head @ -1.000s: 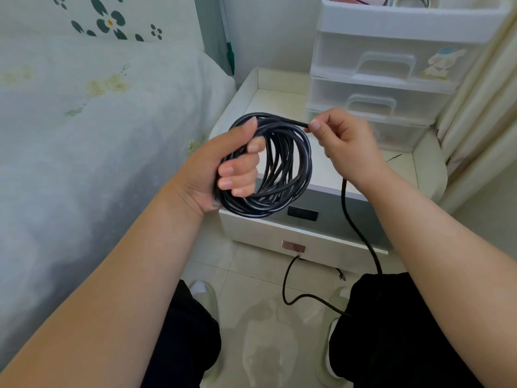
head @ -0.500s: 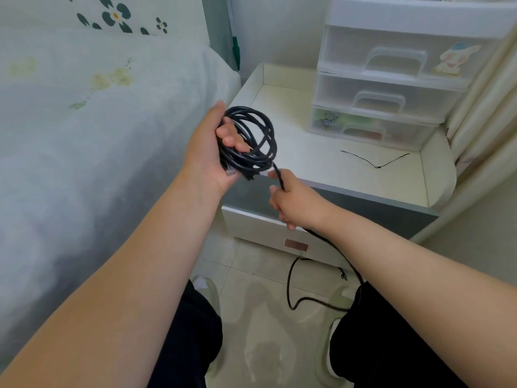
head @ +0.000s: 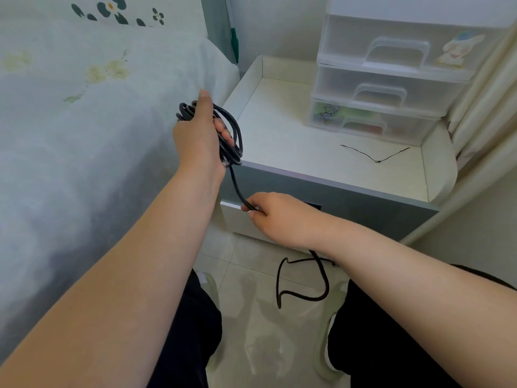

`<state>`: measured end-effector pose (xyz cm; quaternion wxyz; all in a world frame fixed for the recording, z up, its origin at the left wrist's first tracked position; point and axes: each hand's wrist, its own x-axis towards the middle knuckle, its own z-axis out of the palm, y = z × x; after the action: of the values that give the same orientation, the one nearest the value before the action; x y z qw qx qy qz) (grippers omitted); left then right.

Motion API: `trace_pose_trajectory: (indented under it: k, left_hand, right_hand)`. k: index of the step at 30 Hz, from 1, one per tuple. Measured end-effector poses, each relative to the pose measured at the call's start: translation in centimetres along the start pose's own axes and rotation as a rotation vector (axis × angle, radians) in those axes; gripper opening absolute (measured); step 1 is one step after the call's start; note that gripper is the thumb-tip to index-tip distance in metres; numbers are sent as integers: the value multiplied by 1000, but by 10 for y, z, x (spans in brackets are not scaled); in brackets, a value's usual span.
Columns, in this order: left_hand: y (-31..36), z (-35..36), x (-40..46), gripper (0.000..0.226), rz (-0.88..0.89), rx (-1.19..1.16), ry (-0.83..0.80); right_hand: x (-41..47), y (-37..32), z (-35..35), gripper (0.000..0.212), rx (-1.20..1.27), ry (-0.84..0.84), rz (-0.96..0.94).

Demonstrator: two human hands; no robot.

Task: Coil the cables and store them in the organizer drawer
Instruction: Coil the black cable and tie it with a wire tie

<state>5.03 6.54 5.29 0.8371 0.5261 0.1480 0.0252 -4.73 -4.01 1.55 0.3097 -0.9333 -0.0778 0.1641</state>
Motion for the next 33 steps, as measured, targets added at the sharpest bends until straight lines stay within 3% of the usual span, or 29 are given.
trace_pose_trajectory:
  k: [7,15,17,22,26,29,33]
  left_hand:
    - [-10,-1,1,43,151,239,-60]
    - [-28,-5,4,64,568,1162,-418]
    - [-29,-4,1,64,595,1289,-492]
    - [-28,-2,-18,73,290,1187,-702]
    - [-23,-6,-26,87,99,1195,-949]
    - [-20,-5,-31,67,112,1240,-1108]
    - [-16,-5,-32,47,29,1139,-1139]
  right_hand:
    - [-4,2,-15,23,-41,36,-41]
    - [-4,15,-45,15,-3,176,-138]
    - [-2,19,-55,11,67,205,-153]
    - [1,29,-69,4,174,204,-168]
    - [6,36,-74,16,164,285,-155]
    - [7,42,-80,18,207,299,-129]
    - [8,45,-82,24,246,302,-145]
